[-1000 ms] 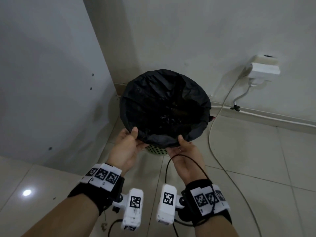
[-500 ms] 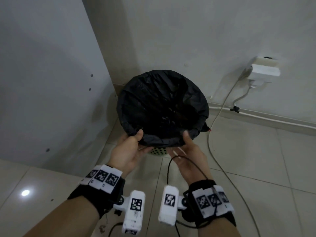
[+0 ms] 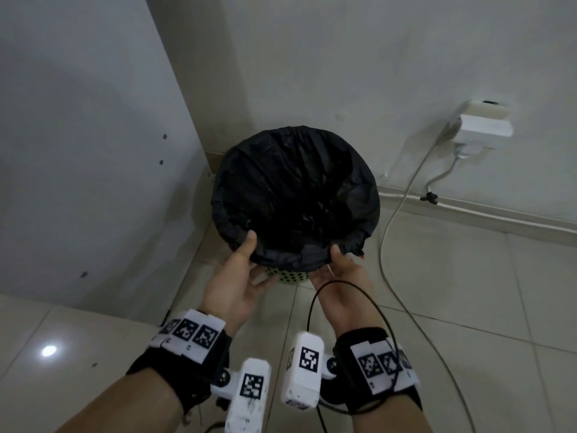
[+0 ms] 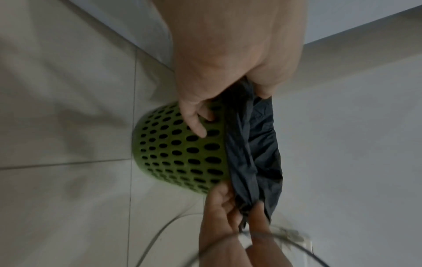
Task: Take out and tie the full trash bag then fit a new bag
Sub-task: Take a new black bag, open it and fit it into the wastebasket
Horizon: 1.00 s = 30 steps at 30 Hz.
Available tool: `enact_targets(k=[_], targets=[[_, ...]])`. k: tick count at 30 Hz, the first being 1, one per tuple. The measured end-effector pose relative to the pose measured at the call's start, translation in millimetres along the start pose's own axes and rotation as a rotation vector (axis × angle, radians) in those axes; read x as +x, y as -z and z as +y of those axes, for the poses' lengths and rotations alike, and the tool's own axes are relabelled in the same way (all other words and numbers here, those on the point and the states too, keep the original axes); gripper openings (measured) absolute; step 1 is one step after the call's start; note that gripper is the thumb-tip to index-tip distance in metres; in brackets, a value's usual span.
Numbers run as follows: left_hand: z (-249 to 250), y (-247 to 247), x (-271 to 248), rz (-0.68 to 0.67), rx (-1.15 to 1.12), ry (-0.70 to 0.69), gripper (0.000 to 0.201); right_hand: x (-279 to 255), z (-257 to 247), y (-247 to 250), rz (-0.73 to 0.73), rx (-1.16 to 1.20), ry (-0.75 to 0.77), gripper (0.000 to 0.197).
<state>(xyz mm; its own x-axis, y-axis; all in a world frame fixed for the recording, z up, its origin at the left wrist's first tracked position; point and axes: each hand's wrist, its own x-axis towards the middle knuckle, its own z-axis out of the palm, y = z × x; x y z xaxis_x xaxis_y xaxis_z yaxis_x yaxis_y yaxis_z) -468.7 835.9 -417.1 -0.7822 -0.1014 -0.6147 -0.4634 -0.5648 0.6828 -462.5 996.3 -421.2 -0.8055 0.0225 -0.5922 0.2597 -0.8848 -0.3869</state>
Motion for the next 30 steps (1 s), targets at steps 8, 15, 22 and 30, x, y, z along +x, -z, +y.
enact_targets(k=[8, 15, 22, 30], targets=[[9, -3, 11, -0.007, 0.000, -0.081, 0.015, 7, -10, 3, 0.075, -0.224, -0.051, 0.048], [15, -5, 14, 0.023, 0.035, -0.088, 0.015, 18, -23, 0, 0.140, 0.034, -0.002, 0.023], [15, -12, 7, 0.021, 0.057, -0.110, 0.019, 18, -16, 4, 0.225, -0.023, 0.038, 0.025], [12, -13, 6, 0.048, 0.090, -0.124, 0.017, 2, -21, -22, 0.354, -0.317, 0.138, 0.013]])
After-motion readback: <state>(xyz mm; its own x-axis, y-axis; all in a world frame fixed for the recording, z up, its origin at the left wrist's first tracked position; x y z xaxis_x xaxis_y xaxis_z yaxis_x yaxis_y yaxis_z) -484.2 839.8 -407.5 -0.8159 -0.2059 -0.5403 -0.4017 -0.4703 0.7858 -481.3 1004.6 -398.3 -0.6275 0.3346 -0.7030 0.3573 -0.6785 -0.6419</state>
